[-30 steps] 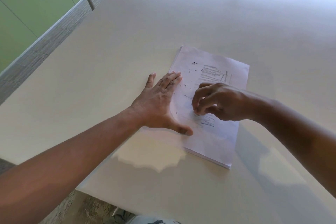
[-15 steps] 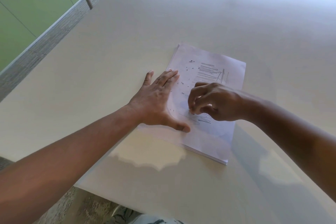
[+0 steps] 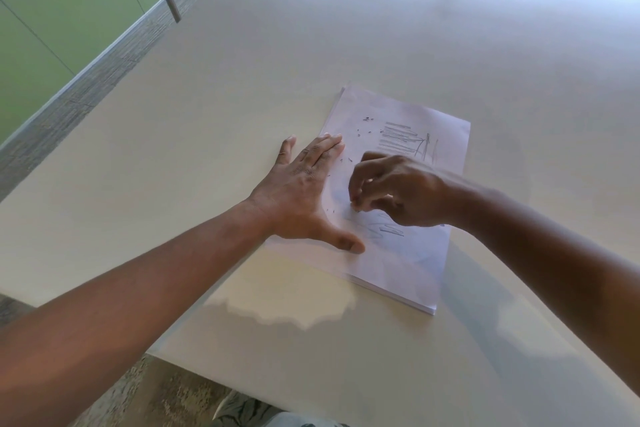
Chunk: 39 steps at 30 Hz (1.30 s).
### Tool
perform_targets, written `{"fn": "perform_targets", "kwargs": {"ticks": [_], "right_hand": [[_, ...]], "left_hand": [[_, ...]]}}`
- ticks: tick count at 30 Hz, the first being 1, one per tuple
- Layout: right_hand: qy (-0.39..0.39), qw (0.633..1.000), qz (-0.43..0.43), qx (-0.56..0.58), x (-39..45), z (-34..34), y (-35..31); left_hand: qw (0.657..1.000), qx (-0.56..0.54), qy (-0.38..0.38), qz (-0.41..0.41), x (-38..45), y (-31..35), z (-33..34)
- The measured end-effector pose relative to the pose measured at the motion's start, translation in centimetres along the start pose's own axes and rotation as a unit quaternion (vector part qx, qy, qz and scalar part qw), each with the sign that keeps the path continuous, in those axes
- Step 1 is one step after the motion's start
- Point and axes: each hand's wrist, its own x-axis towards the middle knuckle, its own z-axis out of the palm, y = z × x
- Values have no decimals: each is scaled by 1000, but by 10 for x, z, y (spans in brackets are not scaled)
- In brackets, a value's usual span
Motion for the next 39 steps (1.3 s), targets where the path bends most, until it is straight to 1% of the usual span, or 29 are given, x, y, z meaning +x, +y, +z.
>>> {"fn": "perform_targets", "kwargs": {"ticks": [3,10,13,19,22,29,32,39], "right_hand": [[-17,1000,-8,0,-7,-2,-1],[16,1000,-16,-20,28,7,-1],[18,1000,-14,-17,27,6,-1],[-32,999,-14,0,0,-3,-8],[-41,999,-14,-8,-6,-5,-10],[5,1000,-8,-27,21,6,-6],[9,1000,-7,-27,24,6,-7],[-26,1000,14,5,-1,-3,-11]], "left_hand": [[1000,-4,0,-2,0,0,0],[1000,11,1,3,3,-1,3],[1000,5,0,3,2,-1,2],[1000,-4,1,-1,0,0,1],[1000,-6,1,0,0,0,0],[1000,5,-10,4,1,-1,1],[1000,3,-8,5,1,-1,0],[1000,-9,0,3,0,-1,1]]}}
